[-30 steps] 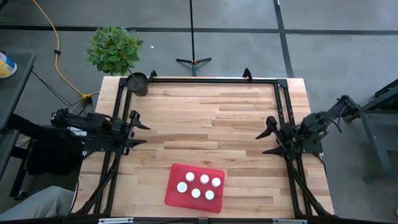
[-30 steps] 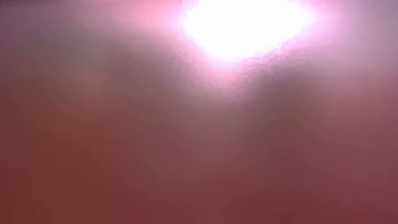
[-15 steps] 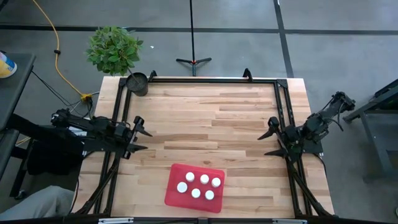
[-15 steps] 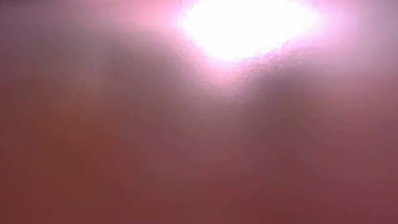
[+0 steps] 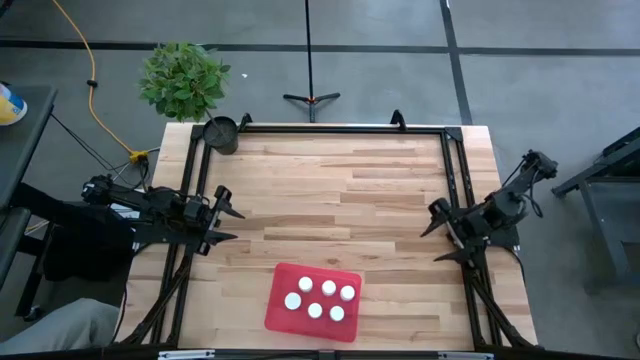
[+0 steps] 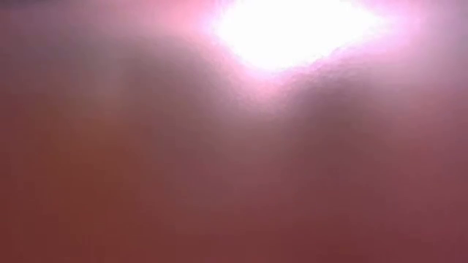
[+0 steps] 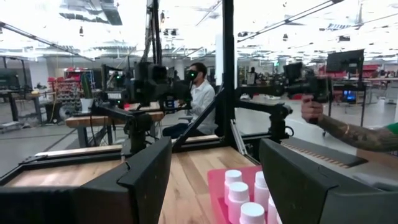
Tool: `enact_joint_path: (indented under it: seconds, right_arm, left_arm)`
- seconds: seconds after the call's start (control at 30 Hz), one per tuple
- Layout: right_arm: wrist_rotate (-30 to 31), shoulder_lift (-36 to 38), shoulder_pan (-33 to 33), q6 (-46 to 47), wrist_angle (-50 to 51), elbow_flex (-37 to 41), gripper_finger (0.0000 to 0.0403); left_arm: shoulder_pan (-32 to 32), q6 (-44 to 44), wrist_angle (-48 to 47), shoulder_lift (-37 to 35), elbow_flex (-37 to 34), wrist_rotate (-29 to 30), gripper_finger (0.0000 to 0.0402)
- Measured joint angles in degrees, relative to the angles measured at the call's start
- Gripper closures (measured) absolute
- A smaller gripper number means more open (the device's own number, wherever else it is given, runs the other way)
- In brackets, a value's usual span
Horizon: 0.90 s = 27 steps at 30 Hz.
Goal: Pick and place pill bottles into a basket
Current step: Return to Home Position
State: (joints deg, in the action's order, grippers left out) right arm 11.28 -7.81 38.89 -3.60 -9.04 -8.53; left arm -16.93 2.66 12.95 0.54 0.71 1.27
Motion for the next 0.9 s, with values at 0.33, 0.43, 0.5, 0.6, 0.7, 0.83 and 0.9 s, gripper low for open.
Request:
enact_joint_path:
  seconds: [0.33, 0.43, 0.5, 0.6, 0.7, 0.83, 0.9]
  right_arm:
    - [2.8, 7.4, -0.5, -3.9, -1.5, 6.1, 0.0112]
    - [3.0, 7.7, -2.7, -4.7, -1.9, 6.1, 0.0112]
    - [2.5, 7.7, -4.9, -5.0, -2.7, 6.1, 0.0112]
    - [1.6, 7.7, -9.6, -3.9, -2.9, 6.1, 0.0112]
    - [-1.7, 7.7, -15.3, -1.8, -2.4, 6.1, 0.0112]
    - [-11.1, 7.7, -23.0, 1.8, 0.8, 6.1, 0.0112]
    - [-13.3, 7.7, -26.4, 3.4, 2.4, 6.1, 0.0112]
  left_arm:
    - [0.0, 2.2, -0.5, 0.0, 0.0, 3.7, 0.0126]
    - [0.0, 4.1, -0.3, -0.1, 0.0, 5.7, 0.0126]
    - [0.1, 4.5, -0.2, -0.1, 0.0, 7.8, 0.0126]
    - [0.1, 4.6, -0.2, -0.1, -0.1, 10.4, 0.0126]
    - [0.1, 5.0, -0.6, -0.1, -0.1, 12.1, 0.0126]
    - [0.1, 5.0, -3.0, -0.1, -0.1, 15.6, 0.0126]
    - [0.1, 4.6, -4.1, -0.1, -0.1, 17.3, 0.0126]
